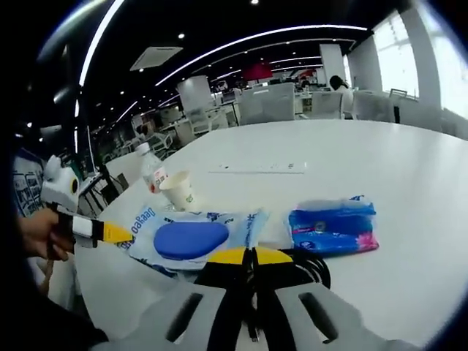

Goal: Arrange the tabletop items into an orderly group along one side of the table until the central work area is clear of visible clutter.

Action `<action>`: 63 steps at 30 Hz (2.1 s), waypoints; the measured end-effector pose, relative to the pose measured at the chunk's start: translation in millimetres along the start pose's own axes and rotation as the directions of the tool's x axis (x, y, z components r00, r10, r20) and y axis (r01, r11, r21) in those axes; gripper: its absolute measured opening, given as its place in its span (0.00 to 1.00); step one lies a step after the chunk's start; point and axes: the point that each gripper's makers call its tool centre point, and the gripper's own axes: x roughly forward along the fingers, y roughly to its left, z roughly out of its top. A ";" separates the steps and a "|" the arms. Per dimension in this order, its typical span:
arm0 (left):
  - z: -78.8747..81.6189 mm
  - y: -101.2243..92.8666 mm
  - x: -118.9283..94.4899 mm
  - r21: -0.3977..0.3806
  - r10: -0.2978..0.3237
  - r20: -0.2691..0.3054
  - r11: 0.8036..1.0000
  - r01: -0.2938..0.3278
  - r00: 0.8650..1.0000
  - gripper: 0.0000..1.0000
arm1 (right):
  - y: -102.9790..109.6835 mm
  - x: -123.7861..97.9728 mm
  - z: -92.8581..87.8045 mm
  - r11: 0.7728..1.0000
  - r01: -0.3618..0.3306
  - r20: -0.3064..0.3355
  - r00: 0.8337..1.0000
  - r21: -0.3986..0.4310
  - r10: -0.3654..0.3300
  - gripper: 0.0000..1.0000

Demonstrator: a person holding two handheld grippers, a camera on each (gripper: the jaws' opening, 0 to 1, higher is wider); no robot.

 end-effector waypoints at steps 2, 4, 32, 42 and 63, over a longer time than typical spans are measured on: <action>4.6 -0.3 3.4 0.006 -0.003 -0.001 1.000 0.003 1.000 0.00 | -1.1 1.5 1.7 1.000 0.004 0.002 1.000 0.000 -0.004 0.00; 9.5 -0.8 7.5 0.020 -0.008 -0.006 1.000 0.008 1.000 0.00 | -3.1 1.7 4.4 1.000 0.010 0.009 1.000 0.008 -0.011 0.00; 70.7 -4.1 62.0 0.168 -0.025 -0.054 0.985 0.033 0.998 0.00 | -29.2 36.2 24.3 0.997 0.045 0.050 0.998 0.068 -0.049 0.00; 69.0 12.2 80.9 0.180 0.013 -0.084 0.984 0.002 0.996 0.00 | -29.5 53.1 26.3 0.997 0.058 0.047 0.997 0.051 -0.060 0.00; 54.7 28.1 96.7 0.199 0.073 -0.096 0.979 -0.053 0.993 0.00 | -35.1 73.3 -5.7 0.997 0.071 -0.078 0.994 -0.036 -0.073 0.00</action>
